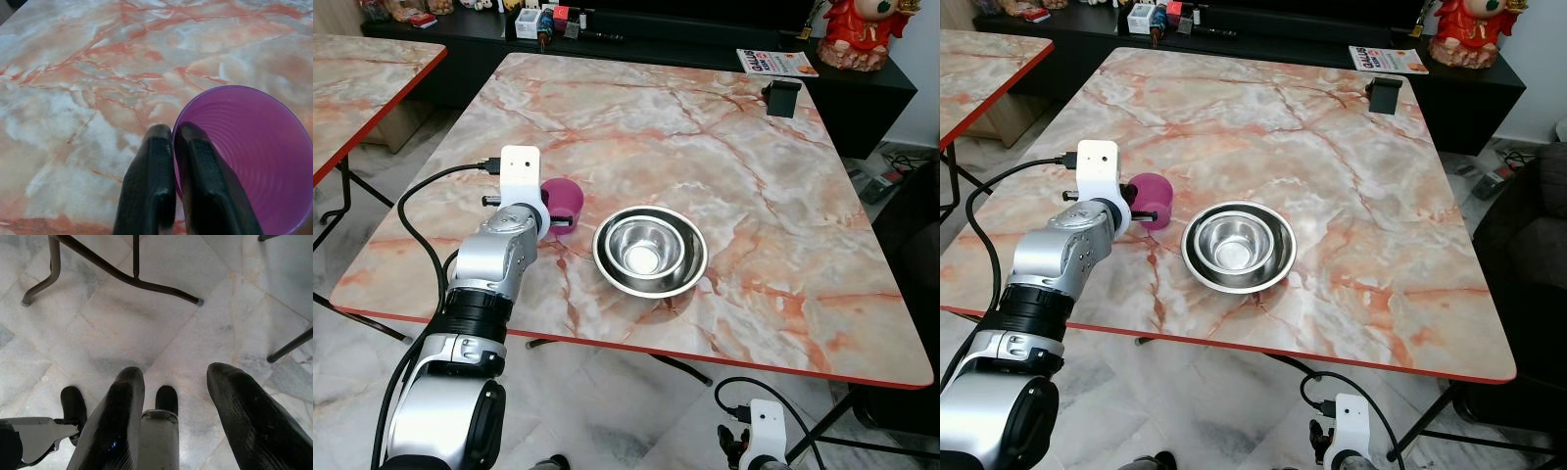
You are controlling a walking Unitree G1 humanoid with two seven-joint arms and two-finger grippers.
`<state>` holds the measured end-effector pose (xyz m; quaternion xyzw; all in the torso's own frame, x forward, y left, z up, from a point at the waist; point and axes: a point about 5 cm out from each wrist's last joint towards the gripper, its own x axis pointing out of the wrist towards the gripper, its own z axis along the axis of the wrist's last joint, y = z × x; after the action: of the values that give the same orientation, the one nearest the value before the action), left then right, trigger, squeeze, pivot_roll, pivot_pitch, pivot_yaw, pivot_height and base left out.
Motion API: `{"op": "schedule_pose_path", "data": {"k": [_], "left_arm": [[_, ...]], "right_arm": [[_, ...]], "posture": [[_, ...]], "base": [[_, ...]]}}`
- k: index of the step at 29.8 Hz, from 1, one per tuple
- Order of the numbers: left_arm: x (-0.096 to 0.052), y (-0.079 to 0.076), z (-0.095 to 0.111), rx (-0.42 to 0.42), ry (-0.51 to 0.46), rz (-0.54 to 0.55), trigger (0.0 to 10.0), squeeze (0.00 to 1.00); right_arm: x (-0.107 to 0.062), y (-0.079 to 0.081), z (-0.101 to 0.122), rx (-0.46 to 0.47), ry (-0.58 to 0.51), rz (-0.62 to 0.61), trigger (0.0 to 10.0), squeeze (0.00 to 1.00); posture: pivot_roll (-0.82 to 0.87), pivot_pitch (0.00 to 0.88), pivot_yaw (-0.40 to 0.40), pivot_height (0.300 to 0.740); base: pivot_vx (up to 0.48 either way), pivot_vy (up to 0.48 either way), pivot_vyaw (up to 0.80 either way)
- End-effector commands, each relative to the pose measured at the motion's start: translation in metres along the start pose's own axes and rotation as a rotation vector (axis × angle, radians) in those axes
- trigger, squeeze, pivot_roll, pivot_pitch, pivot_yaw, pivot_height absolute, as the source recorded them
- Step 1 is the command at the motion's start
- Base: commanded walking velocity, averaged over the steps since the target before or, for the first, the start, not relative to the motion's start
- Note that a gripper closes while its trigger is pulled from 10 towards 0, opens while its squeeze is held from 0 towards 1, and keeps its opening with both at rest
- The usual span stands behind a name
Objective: Setting the table
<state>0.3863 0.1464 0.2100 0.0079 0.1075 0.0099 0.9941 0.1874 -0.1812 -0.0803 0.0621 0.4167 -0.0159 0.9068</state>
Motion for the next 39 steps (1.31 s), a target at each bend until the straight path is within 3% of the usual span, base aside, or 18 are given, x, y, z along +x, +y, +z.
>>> {"op": "schedule_pose_path", "data": {"k": [1,15,16,17,24,32,33,34,36,39], "left_arm": [[0.001,0.001,0.005,0.016,-0.006,0.020,10.0,1.00],[0.001,0.002,0.010,0.002,-0.025,0.030,10.0,1.00],[0.001,0.002,0.012,-0.004,-0.041,0.030,10.0,0.78],[0.000,0.002,0.014,-0.011,-0.055,0.031,10.0,0.00],[-0.005,0.003,0.036,-0.050,-0.169,0.038,10.0,0.00],[-0.014,0.011,0.061,-0.019,-0.346,0.063,10.0,0.00],[-0.023,0.037,0.071,0.012,-0.449,0.183,10.0,0.00],[-0.023,0.037,0.071,0.012,-0.449,0.183,10.0,0.00],[-0.031,0.065,0.074,0.040,-0.502,0.306,10.0,0.00],[-0.036,0.092,0.069,0.119,-0.499,0.400,10.0,0.00]], "right_arm": [[-0.001,-0.001,-0.003,0.006,0.016,-0.006,10.0,0.00],[0.000,0.001,-0.003,0.008,0.017,-0.002,10.0,0.00],[0.000,0.001,-0.003,0.008,0.018,-0.003,10.0,0.00],[0.000,0.001,-0.004,0.008,0.018,-0.003,10.0,0.00],[0.000,0.001,-0.003,0.002,0.019,0.000,10.0,0.00],[0.001,0.003,0.000,0.004,0.011,0.005,10.0,0.00],[0.001,0.004,0.001,0.004,0.007,0.008,10.0,0.00],[0.001,0.004,0.001,0.004,0.007,0.008,10.0,0.00],[0.002,0.006,0.002,0.003,0.006,0.010,10.0,0.00],[0.002,0.007,0.002,0.000,0.007,0.014,10.0,0.00]], "posture": [[0.02,0.134,-0.067,0.740],[0.02,0.133,-0.066,0.740],[0.02,0.133,-0.066,0.740],[0.02,0.134,-0.067,0.740],[0.03,0.130,-0.068,0.740],[0.03,0.126,-0.069,0.740],[0.04,0.127,-0.069,0.740],[0.04,0.127,-0.069,0.740],[0.06,0.125,-0.070,0.740],[0.06,0.124,-0.069,0.740]], "base": [[0.000,0.000,0.00],[0.000,0.000,0.00],[0.000,0.000,0.00],[0.000,0.000,0.00],[0.000,0.000,0.00],[0.000,0.000,0.00],[0.000,0.000,0.00],[0.000,0.000,0.00],[0.000,0.000,0.00],[0.000,0.000,0.00]]}}
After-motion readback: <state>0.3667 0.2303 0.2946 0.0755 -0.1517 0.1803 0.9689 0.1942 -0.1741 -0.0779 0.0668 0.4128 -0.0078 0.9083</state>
